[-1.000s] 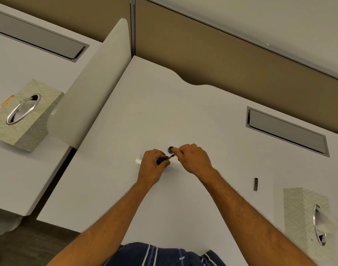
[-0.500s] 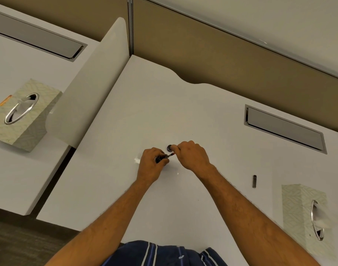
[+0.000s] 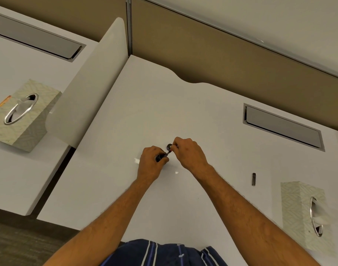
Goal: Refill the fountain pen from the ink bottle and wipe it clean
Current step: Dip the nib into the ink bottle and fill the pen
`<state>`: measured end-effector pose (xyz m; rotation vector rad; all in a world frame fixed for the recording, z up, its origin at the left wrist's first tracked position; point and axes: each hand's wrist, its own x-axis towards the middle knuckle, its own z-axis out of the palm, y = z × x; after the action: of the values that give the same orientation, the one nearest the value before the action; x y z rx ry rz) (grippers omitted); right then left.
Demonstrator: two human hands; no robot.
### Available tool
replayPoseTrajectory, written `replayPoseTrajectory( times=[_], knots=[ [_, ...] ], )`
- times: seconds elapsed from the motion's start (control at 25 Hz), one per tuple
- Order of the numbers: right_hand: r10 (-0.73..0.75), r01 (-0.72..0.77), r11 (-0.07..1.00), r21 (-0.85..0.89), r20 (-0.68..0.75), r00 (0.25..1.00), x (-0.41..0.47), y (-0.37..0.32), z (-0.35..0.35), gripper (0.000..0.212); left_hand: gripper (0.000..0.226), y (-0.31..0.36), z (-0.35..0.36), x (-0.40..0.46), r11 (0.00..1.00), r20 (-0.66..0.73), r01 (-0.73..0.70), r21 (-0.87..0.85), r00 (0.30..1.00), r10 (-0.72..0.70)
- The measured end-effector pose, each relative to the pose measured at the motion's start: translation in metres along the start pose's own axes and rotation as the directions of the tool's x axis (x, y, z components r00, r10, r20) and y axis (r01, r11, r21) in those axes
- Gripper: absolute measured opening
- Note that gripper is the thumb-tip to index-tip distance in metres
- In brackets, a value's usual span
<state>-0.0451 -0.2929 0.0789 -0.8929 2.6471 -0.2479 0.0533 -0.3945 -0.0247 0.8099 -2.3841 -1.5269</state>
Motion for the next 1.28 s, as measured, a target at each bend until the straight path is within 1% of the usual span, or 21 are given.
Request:
replayPoseTrajectory(
  times=[0.16, 0.32, 0.4, 0.52, 0.72, 0.88, 0.96, 1.08, 1.2, 1.28],
  knots=[
    [-0.025, 0.026, 0.987, -0.158, 0.008, 1.000, 0.001, -0.003, 0.000, 0.027, 0.014, 0.000, 0.002, -0.002, 1.000, -0.018, 0.014, -0.014, 1.000, -0.014],
    [-0.122, 0.135, 0.953, -0.271, 0.064, 0.990, 0.000, -0.004, -0.002, 0.018, 0.014, 0.002, 0.003, -0.002, 0.999, -0.018, 0.032, -0.021, 0.999, -0.032],
    [-0.128, 0.141, 0.955, -0.261, 0.067, 0.990, 0.000, -0.005, -0.001, 0.019, 0.014, 0.002, 0.003, -0.002, 0.999, -0.015, 0.039, -0.028, 0.999, -0.039],
    [-0.033, 0.037, 0.987, -0.158, 0.027, 0.999, 0.002, -0.006, 0.001, 0.023, 0.016, 0.004, 0.003, -0.003, 0.998, -0.017, 0.061, -0.029, 0.998, -0.062],
    [0.016, -0.013, 0.994, -0.111, 0.024, 1.000, 0.000, -0.006, 0.013, 0.034, 0.017, 0.005, -0.002, -0.003, 1.000, -0.006, 0.014, 0.004, 1.000, -0.014],
    [0.093, -0.094, 0.995, -0.021, -0.037, 0.995, 0.000, -0.002, 0.013, 0.038, 0.016, 0.006, -0.006, -0.003, 1.000, 0.013, 0.022, 0.010, 1.000, -0.022],
    [0.089, -0.089, 0.996, 0.001, -0.021, 0.996, 0.002, -0.002, 0.009, 0.037, 0.016, 0.005, -0.005, -0.002, 0.999, 0.020, 0.031, 0.013, 0.999, -0.031],
    [0.018, -0.018, 0.999, 0.038, 0.016, 1.000, 0.001, -0.004, 0.005, 0.028, 0.014, 0.004, -0.004, -0.002, 0.999, 0.016, 0.043, 0.004, 0.999, -0.043],
    [-0.027, 0.027, 1.000, -0.007, 0.025, 0.999, -0.001, 0.002, 0.004, 0.023, 0.013, 0.007, -0.005, -0.002, 0.998, 0.005, 0.052, -0.026, 0.999, -0.052],
    [-0.018, 0.020, 0.997, -0.070, 0.031, 0.999, -0.001, 0.005, 0.004, 0.025, 0.012, 0.008, -0.005, -0.002, 0.999, -0.011, 0.042, -0.017, 0.999, -0.043]
  ],
)
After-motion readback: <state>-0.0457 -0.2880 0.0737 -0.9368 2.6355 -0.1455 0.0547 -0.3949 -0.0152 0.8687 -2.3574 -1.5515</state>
